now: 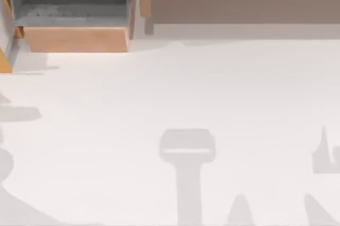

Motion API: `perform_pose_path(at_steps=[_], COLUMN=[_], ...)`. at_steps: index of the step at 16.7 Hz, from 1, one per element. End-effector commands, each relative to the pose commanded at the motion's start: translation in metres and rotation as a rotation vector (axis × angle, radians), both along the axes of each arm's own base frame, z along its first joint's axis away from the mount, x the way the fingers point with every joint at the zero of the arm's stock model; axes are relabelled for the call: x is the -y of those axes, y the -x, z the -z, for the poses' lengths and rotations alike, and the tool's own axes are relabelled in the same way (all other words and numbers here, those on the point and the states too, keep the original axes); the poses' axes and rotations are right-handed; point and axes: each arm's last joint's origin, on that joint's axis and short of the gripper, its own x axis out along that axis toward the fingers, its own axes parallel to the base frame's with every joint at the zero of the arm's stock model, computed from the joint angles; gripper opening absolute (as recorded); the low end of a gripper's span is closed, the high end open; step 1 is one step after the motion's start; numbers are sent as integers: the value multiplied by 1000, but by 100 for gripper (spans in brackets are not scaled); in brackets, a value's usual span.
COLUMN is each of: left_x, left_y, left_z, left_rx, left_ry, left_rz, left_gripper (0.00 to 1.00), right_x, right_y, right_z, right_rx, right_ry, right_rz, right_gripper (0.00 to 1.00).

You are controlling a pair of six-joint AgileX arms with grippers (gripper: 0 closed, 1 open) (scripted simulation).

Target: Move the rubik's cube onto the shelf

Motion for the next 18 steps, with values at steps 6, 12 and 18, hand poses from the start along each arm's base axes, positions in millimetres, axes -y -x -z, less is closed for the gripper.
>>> perform_pose_path(at_steps=[6,12,18], left_x=[0,-1,-1], left_y=[30,47,92], left_z=[1,2,1], left_rx=[-2,-6,-3], left_ry=[-3,1,-3], left_rz=[-1,0,-1], left_gripper=[0,0,0], right_x=[0,0,0], right_y=[0,0,0], right_z=[0,0,0], right_rx=[0,0,0], right_ry=[0,0,0], right_rz=[0,0,0], right_gripper=[100,100,100])
